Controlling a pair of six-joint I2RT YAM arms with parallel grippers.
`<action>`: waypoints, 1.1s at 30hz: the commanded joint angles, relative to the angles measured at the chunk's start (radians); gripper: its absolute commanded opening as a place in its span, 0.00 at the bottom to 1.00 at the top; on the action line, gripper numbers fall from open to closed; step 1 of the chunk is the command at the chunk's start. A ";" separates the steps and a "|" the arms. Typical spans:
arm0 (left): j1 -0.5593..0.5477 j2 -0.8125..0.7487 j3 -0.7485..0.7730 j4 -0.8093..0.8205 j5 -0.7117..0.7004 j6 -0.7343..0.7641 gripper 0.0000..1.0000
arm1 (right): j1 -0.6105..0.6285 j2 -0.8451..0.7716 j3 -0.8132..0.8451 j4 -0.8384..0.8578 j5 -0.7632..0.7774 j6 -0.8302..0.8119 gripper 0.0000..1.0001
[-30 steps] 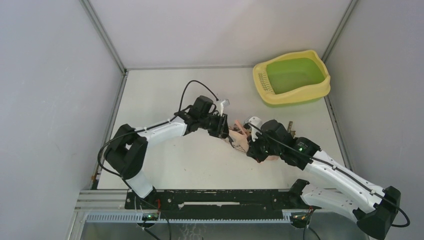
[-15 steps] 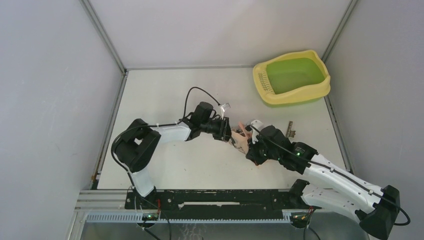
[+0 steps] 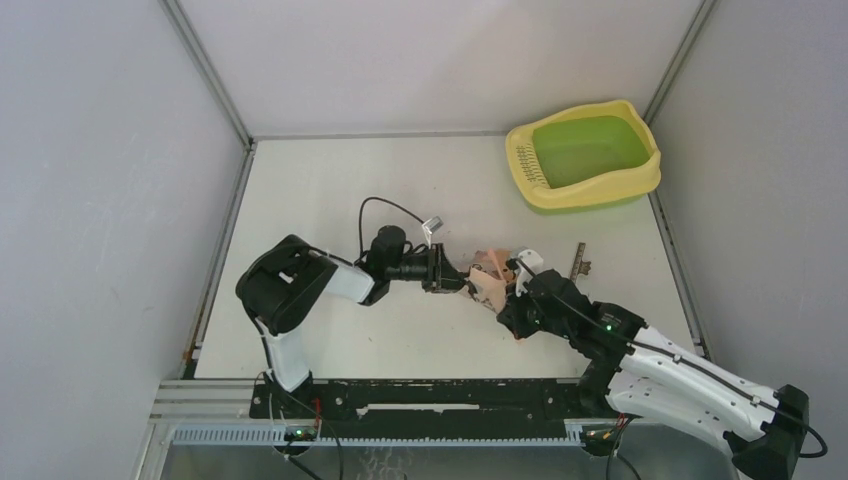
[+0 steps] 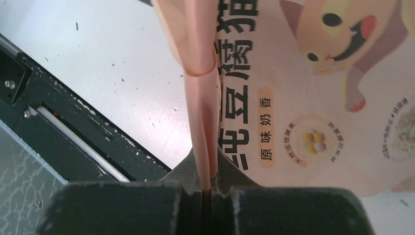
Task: Fill the litter box with clean litter
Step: 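Scoop the cat litter from the cat litter bag.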
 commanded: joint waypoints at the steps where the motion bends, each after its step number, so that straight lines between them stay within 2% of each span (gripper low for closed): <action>1: 0.017 0.020 -0.133 0.293 0.097 -0.235 0.01 | -0.003 -0.083 0.022 0.097 0.175 0.080 0.00; 6: 0.028 0.042 -0.235 0.515 0.083 -0.373 0.01 | -0.003 -0.115 0.021 0.034 0.249 0.118 0.00; 10: 0.057 0.041 -0.320 0.618 0.071 -0.405 0.01 | 0.020 -0.116 0.016 -0.006 0.288 0.158 0.00; 15: 0.073 0.037 -0.396 0.644 0.010 -0.394 0.00 | 0.075 -0.110 0.001 -0.035 0.373 0.222 0.00; 23: 0.075 -0.086 -0.520 0.694 -0.117 -0.344 0.00 | 0.081 -0.132 0.002 -0.126 0.473 0.324 0.00; 28: 0.075 -0.172 -0.596 0.703 -0.175 -0.332 0.01 | 0.054 -0.160 0.000 -0.158 0.474 0.370 0.00; 33: 0.075 -0.179 -0.616 0.711 -0.186 -0.335 0.01 | 0.085 -0.148 -0.002 -0.171 0.498 0.403 0.00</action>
